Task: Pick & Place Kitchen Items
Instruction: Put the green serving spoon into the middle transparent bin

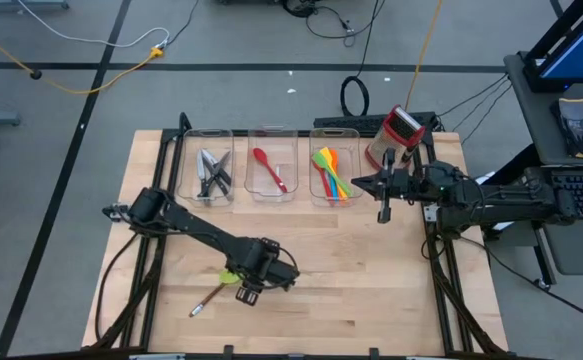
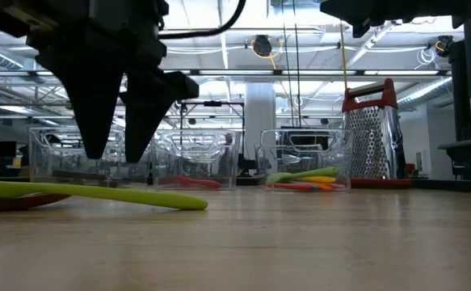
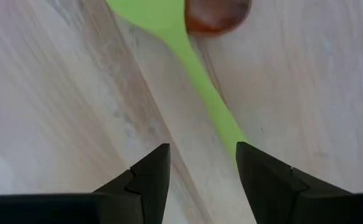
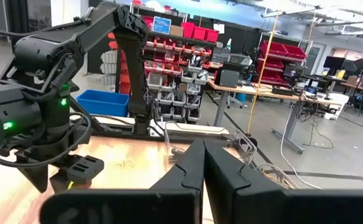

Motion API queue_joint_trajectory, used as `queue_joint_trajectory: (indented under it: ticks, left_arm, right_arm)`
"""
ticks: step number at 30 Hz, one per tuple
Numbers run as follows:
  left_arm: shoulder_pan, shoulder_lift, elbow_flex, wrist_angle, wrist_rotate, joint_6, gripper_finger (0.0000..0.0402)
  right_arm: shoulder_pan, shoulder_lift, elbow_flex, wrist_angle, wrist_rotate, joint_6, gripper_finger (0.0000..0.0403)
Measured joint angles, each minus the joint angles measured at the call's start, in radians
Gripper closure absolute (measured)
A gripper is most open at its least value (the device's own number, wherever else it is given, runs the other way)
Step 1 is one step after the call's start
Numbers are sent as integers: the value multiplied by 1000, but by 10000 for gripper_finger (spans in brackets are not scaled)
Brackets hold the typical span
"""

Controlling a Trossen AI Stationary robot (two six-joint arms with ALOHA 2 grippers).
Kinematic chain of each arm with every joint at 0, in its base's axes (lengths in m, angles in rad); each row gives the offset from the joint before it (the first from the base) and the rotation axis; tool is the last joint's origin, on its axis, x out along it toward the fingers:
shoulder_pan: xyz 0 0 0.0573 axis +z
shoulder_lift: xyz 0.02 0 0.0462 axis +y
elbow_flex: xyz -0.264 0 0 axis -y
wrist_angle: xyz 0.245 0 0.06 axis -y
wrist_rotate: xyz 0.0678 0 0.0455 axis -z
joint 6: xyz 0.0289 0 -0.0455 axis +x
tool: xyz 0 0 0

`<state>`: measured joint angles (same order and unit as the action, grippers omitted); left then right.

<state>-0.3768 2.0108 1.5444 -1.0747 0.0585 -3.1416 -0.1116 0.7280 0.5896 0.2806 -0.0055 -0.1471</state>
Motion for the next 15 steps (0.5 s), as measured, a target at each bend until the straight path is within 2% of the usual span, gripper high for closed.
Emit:
queue_joint_trajectory:
  ticks: [15]
  left_arm:
    - [8, 27, 0, -68, 48, 0, 213]
  right_arm:
    - [0, 0, 0, -36, 0, 0, 403]
